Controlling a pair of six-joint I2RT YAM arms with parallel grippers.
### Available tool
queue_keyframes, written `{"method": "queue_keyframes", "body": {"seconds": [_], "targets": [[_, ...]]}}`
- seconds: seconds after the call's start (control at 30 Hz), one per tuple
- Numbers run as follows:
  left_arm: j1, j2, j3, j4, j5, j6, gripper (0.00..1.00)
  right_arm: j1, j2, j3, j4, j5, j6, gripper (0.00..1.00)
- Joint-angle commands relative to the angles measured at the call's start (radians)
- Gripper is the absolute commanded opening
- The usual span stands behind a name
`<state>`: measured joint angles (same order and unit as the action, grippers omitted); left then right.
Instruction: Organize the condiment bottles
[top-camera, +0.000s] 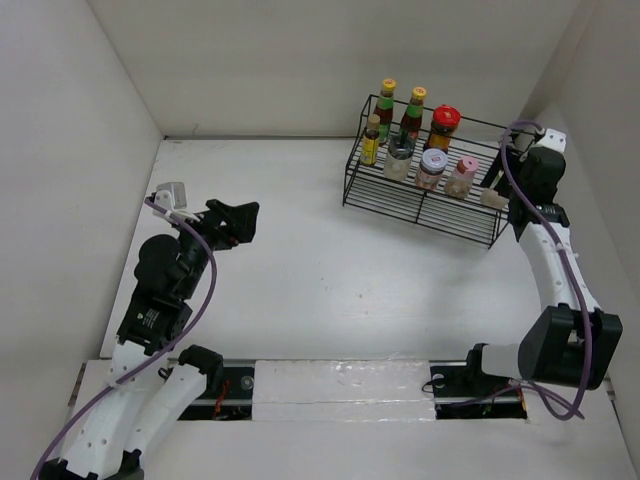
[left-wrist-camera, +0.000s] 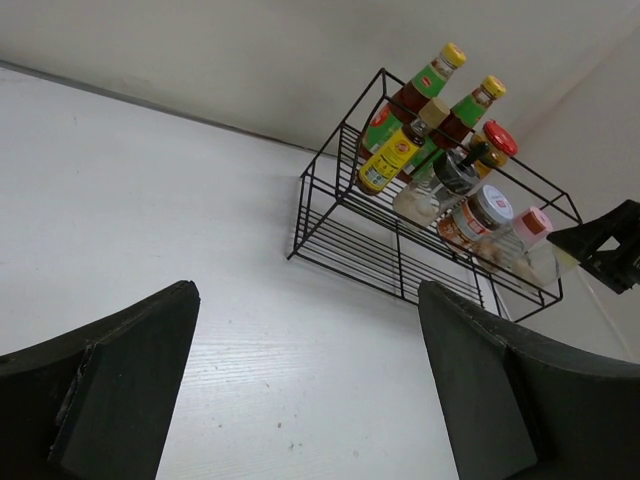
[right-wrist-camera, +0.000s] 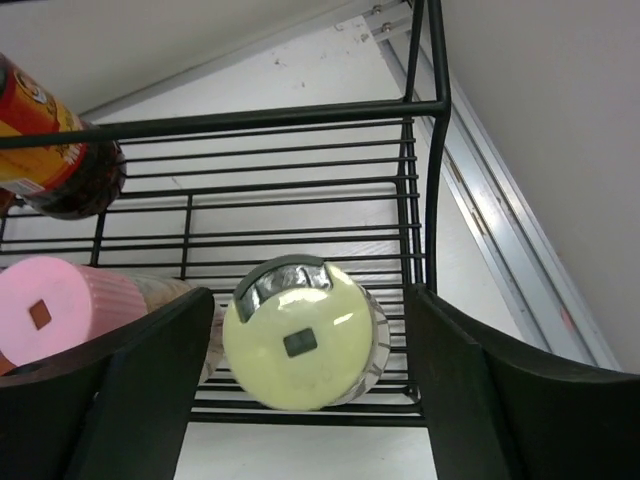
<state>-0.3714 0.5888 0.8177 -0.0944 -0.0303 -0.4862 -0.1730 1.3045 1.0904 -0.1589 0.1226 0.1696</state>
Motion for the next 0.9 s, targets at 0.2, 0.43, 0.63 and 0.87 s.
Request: {"method": "queue_keyframes", "body": {"seconds": [0.2,0.43,0.63,0.87], "targets": [[-0.003,0.022,0.006,0.044,0.010,0.023,0.90,0.013,-0.284,-0.023,0.160,-0.110,0.018,1.00],[-0.003,0.022,0.015,0.045,0.029,0.034,0.98,0.200,-0.410,-0.087,0.260,-0.372,-0.016,1.00],[-0.003,0.031,0.015,0.045,0.029,0.034,0.99,0.490,-0.268,-0.142,0.251,-0.491,-0.097,1.00],[0.008,0.011,-0.014,0.045,-0.016,0.015,0.99,0.800,-0.079,-0.314,0.398,-0.404,-0.085,1.00]]}}
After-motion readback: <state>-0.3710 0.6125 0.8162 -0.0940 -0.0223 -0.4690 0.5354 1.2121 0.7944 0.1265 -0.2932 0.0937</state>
